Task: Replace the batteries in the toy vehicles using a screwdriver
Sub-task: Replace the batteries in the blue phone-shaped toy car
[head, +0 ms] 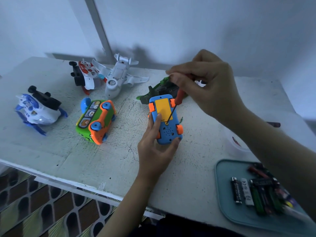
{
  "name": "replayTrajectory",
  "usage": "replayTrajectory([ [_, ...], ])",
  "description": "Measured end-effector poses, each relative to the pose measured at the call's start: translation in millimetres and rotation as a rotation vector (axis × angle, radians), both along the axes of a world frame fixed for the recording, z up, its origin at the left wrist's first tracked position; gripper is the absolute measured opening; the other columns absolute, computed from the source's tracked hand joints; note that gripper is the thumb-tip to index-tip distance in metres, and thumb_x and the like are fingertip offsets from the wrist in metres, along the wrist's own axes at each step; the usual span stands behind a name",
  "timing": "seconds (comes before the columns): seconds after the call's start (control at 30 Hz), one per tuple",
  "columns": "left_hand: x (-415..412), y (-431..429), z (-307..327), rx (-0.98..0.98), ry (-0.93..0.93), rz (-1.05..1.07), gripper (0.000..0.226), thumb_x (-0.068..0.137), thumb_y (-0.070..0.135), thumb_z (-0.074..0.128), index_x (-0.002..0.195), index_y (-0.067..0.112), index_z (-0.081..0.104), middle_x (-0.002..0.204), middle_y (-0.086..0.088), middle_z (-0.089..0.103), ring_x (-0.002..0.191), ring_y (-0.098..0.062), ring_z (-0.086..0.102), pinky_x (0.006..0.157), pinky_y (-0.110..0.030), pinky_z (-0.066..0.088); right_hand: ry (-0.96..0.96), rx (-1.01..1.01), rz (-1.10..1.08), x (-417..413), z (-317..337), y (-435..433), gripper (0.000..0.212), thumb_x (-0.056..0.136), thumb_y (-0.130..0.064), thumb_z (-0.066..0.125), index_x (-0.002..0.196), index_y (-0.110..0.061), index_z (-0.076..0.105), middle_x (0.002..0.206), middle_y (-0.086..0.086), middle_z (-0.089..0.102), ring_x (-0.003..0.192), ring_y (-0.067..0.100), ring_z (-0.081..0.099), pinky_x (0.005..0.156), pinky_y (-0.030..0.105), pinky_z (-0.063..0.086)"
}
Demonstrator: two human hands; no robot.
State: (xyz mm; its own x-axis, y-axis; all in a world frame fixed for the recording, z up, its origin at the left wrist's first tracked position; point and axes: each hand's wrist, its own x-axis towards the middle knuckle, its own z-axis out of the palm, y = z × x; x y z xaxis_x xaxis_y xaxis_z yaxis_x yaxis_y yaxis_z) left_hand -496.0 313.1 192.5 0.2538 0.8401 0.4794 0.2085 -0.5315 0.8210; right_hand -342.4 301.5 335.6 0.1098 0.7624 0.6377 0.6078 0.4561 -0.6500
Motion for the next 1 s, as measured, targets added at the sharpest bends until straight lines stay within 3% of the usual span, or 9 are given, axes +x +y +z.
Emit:
replayTrajectory([
  [0.1,0,1,-1,0.002,-0.004,-0.007,0.075,0.079,0.038,0.068,0.144,0.016,0.037,0.150,-0.014,0.039,0.142,-0.002,0.027,0.104,-0.015,0.039,-0.050,-0.021,0.019,3,1,-3,0.032,0.097,-0.020,0.044,0.124,-0.012,0.059,0.103,0.015,0.067,0.094,-0.001,0.060,0.080,0.005,0.040],
  [0.17,1,2,-2,-0.001,-0.002,-0.006,0.076,0.078,0.039,0.068,0.144,0.016,0.037,0.150,-0.014,0.039,0.143,-0.005,0.027,0.104,-0.016,0.038,0.038,-0.098,0.160,4,5,-7,0.037,0.097,-0.007,0.039,0.132,-0.016,0.045,0.117,0.021,0.064,0.109,0.012,0.060,0.090,0.007,0.041],
  [0.23,1,2,-2,-0.002,0.003,-0.005,0.075,0.078,0.040,0.068,0.143,0.017,0.038,0.150,-0.014,0.039,0.143,-0.006,0.027,0.105,-0.018,0.039,0.105,-0.163,0.295,2,8,-9,0.042,0.095,-0.002,0.043,0.135,-0.016,0.041,0.111,0.030,0.064,0.100,0.035,0.063,0.094,0.027,0.050],
  [0.3,0,1,-2,-0.004,0.002,-0.014,0.075,0.078,0.040,0.067,0.143,0.016,0.039,0.150,-0.014,0.040,0.143,-0.008,0.027,0.105,-0.020,0.040,0.192,-0.186,0.383,-2,10,-11,0.041,0.092,0.001,0.051,0.132,-0.009,0.047,0.102,0.027,0.067,0.082,0.036,0.067,0.084,0.045,0.056],
  [0.43,0,0,-2,-0.013,0.006,-0.018,0.076,0.078,0.042,0.067,0.143,0.013,0.040,0.151,-0.009,0.035,0.142,-0.018,0.031,0.105,-0.022,0.041,0.331,-0.220,0.449,-5,14,-9,0.037,0.080,0.003,0.067,0.115,-0.003,0.061,0.089,-0.001,0.074,0.069,0.012,0.069,0.071,0.030,0.057],
  [0.63,0,0,-1,-0.005,0.005,-0.013,0.076,0.078,0.042,0.067,0.143,0.017,0.038,0.151,-0.007,0.034,0.141,-0.019,0.033,0.104,-0.022,0.042,0.051,-0.059,0.194,-10,11,-5,0.014,0.076,-0.016,0.080,0.081,-0.006,0.074,0.073,0.010,0.058,0.058,0.018,0.063,0.057,0.033,0.056],
  [0.8,1,1,-2,-0.012,-0.008,-0.009,0.075,0.078,0.041,0.068,0.143,0.016,0.038,0.151,-0.013,0.038,0.143,-0.011,0.028,0.105,-0.026,0.044,-0.430,0.115,-0.108,-11,10,-5,0.038,0.090,-0.044,0.061,0.084,-0.007,0.070,0.076,0.004,0.061,0.063,0.016,0.054,0.056,0.037,0.047],
  [0.9,0,0,-1,-0.025,-0.008,-0.017,0.076,0.078,0.041,0.068,0.144,0.012,0.041,0.151,-0.013,0.037,0.144,-0.014,0.029,0.105,-0.035,0.046,-0.428,0.071,-0.052,-7,14,-7,0.036,0.097,-0.029,0.044,0.089,-0.005,0.069,0.089,0.007,0.068,0.081,0.021,0.064,0.068,0.041,0.051],
  [1.0,0,0,-1,-0.025,-0.004,-0.024,0.077,0.078,0.040,0.069,0.144,0.009,0.042,0.152,-0.012,0.036,0.143,-0.018,0.030,0.105,-0.033,0.045,-0.248,-0.052,0.091,0,17,-9,0.026,0.095,-0.010,0.046,0.105,-0.005,0.070,0.095,0.011,0.073,0.086,0.017,0.070,0.074,0.031,0.055],
])
